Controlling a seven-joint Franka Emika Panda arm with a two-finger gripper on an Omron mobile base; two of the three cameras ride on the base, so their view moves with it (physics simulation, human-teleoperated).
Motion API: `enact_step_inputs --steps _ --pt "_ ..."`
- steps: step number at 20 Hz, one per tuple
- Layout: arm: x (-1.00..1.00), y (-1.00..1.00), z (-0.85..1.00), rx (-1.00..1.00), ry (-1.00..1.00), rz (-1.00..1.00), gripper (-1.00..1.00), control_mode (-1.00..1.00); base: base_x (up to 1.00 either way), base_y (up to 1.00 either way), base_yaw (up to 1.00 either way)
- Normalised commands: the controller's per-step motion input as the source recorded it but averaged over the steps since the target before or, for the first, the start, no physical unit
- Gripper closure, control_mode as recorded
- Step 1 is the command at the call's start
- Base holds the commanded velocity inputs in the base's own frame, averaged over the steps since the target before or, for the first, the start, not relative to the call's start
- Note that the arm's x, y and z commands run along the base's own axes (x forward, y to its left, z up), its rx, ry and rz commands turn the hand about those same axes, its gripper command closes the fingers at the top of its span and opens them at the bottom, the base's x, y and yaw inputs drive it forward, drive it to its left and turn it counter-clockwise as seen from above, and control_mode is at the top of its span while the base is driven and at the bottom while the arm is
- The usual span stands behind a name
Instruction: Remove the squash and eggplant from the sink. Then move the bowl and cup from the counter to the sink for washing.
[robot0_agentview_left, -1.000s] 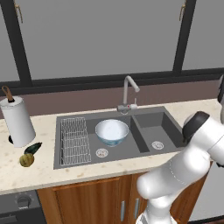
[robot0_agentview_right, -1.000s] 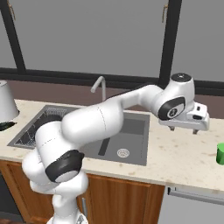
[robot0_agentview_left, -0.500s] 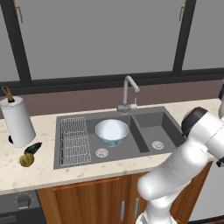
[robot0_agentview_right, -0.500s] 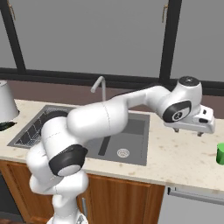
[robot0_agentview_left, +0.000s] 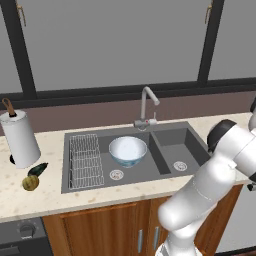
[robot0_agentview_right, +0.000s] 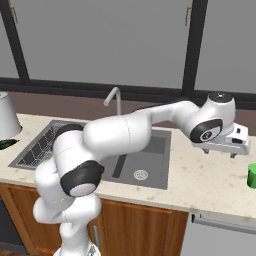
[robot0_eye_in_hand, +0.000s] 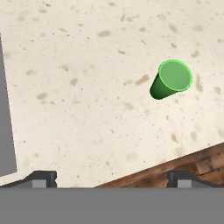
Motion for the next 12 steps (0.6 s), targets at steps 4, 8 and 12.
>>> enact_step_inputs --steps 4,8,12 --pt "0.04 -0.15 -0.07 0.0 0.0 0.0 -1.0 -1.0 0.0 0.0 0.0" --pt "0.01 -0.12 -0.08 0.0 -0.01 0.0 -1.0 -1.0 0.0 0.0 0.0" --pt "0.0 -0.09 -0.07 0.0 -0.03 0.0 -1.0 -1.0 0.0 0.0 0.0"
